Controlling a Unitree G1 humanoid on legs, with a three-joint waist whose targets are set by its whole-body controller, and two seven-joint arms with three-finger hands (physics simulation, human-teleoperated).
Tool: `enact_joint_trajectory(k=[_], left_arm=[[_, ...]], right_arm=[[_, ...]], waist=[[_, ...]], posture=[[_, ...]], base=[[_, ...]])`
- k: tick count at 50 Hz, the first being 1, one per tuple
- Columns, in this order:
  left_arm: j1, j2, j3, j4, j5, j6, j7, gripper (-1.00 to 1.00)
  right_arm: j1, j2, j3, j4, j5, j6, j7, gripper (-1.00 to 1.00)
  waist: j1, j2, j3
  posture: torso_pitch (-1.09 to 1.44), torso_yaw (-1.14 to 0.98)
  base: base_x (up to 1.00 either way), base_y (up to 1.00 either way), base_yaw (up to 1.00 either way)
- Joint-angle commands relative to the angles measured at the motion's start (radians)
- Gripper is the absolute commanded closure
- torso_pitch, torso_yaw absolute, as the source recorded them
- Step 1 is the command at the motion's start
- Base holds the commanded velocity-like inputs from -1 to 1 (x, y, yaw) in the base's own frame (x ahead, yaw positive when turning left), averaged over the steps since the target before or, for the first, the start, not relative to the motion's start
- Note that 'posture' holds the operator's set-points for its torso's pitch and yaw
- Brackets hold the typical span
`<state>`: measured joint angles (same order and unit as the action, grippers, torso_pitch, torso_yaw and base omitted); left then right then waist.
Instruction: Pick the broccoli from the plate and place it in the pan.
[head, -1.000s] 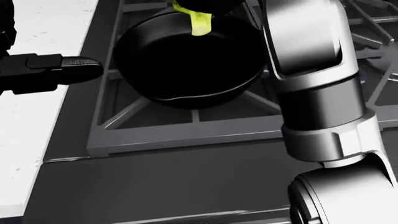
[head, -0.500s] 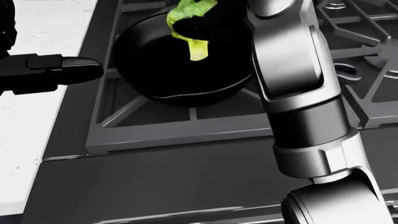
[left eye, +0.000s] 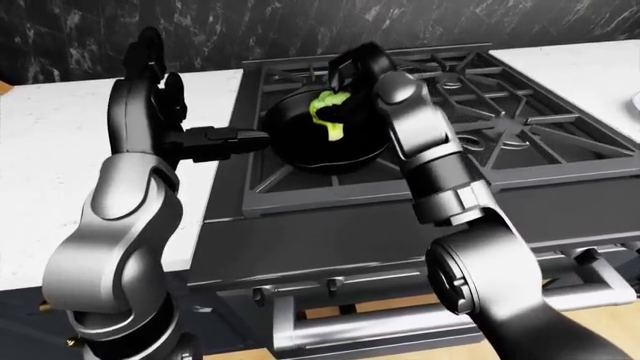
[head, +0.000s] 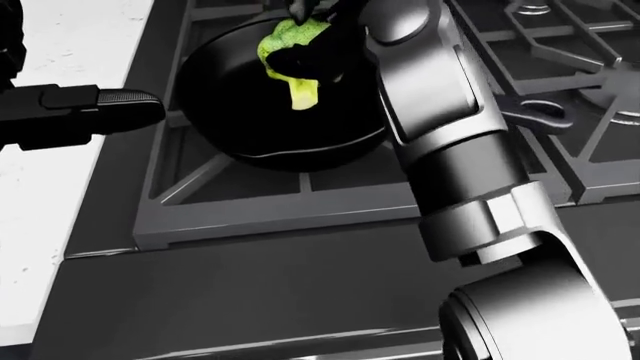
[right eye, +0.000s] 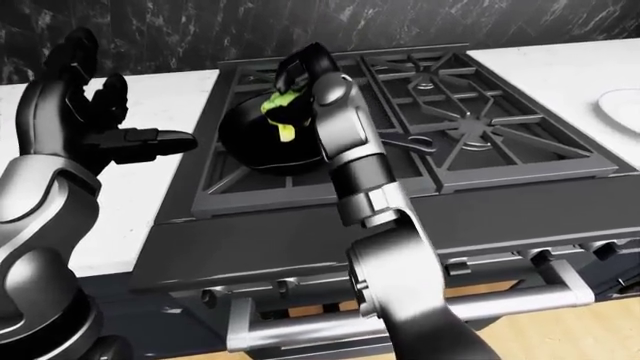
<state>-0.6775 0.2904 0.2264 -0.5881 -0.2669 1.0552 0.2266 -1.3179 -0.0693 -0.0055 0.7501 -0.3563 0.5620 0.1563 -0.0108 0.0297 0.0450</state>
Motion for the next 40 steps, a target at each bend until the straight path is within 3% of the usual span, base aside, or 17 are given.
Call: enact_joint_trajectory(k=[1, 22, 28, 29, 30, 40], left_arm=[[-0.027, 0.011, 0.009, -0.022, 0.002, -0.031, 0.002, -1.00], [-0.035, 0.019, 0.016, -0.033, -0.018, -0.015, 0.013, -1.00], [-0.034, 0.020, 0.014, -0.030, -0.019, -0.020, 0.013, -1.00], [-0.034, 0.020, 0.014, -0.031, -0.020, -0.019, 0.014, -1.00], [-0.034, 0.021, 0.015, -0.031, -0.020, -0.020, 0.014, -1.00], [-0.038, 0.023, 0.016, -0.031, -0.024, -0.017, 0.018, -1.00]], right_arm=[[-0.048, -0.007, -0.006, -0.013, 0.006, -0.052, -0.024, 1.00], [-0.097, 0.009, -0.019, 0.275, 0.057, -0.306, -0.183, 1.00], [-0.103, 0.012, -0.022, 0.313, 0.067, -0.332, -0.204, 0.80], [-0.105, 0.013, -0.019, 0.318, 0.066, -0.336, -0.205, 0.60], [-0.107, 0.015, -0.019, 0.320, 0.067, -0.336, -0.206, 0.55], [-0.102, 0.018, -0.019, 0.349, 0.068, -0.357, -0.215, 0.51]], waist=[[-0.001, 0.004, -0.030], [-0.001, 0.006, -0.032], [0.000, 0.006, -0.033], [0.000, 0.006, -0.033], [0.000, 0.005, -0.033], [0.000, 0.005, -0.032]], posture=[[0.00, 0.00], [0.00, 0.00], [0.00, 0.00], [0.00, 0.00], [0.00, 0.00], [0.00, 0.00]], base=[[0.00, 0.00, 0.00], [0.00, 0.00, 0.00], [0.00, 0.00, 0.00], [0.00, 0.00, 0.00], [0.00, 0.00, 0.00], [0.00, 0.00, 0.00]])
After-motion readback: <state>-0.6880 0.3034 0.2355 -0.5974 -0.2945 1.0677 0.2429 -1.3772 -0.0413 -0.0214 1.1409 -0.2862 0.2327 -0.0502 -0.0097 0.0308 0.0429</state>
